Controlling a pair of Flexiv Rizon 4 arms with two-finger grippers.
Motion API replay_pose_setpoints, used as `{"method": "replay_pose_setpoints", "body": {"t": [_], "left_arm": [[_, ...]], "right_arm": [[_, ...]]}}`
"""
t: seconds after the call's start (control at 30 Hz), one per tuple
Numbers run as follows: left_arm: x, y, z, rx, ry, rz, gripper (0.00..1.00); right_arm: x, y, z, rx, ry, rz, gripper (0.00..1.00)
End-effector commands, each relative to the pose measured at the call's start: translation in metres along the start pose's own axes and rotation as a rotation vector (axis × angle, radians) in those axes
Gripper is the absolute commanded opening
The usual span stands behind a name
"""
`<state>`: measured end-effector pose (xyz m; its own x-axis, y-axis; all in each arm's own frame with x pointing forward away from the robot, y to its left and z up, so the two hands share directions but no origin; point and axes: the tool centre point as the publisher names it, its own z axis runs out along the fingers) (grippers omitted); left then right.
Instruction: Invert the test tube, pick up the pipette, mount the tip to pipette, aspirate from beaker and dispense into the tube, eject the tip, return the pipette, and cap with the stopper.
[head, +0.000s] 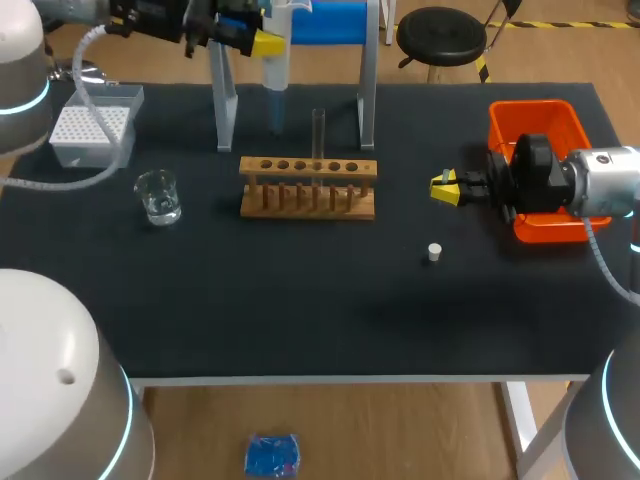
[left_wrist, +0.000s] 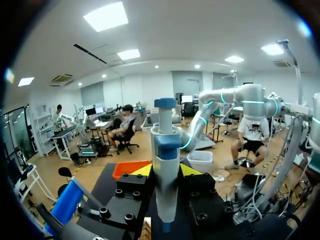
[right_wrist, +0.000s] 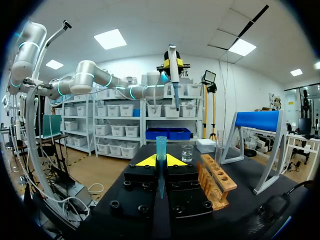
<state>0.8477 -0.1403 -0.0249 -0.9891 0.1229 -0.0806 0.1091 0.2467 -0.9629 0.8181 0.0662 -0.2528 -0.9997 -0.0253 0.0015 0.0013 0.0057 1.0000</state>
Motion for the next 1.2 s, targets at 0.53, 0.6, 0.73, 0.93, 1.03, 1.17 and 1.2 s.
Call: {"method": "replay_pose_setpoints", "body": {"t": [0.53,0.6,0.73,0.93,1.03,1.17,1.2], "left_arm": [[0.016,-0.001,0.043,0.096,-0.052,0.033,0.0],[0.016,0.0,0.045,0.095,-0.047,0.027,0.0],[0.017,0.003,0.048,0.086,-0.042,0.012,0.0],[0.018,0.007,0.052,0.089,-0.039,-0.017,0.0],[0.018,0.008,0.055,0.089,-0.025,-0.045,0.0],[0.02,0.009,0.058,0.087,-0.01,-0.102,0.0],[0.02,0.01,0.059,0.076,-0.015,-0.114,0.0]], "right_arm": [[0.001,0.0,0.0,0.001,-0.001,-0.001,0.0],[0.001,0.0,0.0,0.001,-0.001,-0.001,0.0],[0.001,0.0,0.0,0.001,-0.001,-0.001,0.0],[0.001,0.0,0.0,0.001,-0.001,-0.001,0.0],[0.001,0.0,0.0,0.001,-0.001,-0.001,0.0],[0.001,0.0,0.0,0.001,-0.001,-0.001,0.0],[0.001,0.0,0.0,0.001,-0.001,-0.001,0.0]]}}
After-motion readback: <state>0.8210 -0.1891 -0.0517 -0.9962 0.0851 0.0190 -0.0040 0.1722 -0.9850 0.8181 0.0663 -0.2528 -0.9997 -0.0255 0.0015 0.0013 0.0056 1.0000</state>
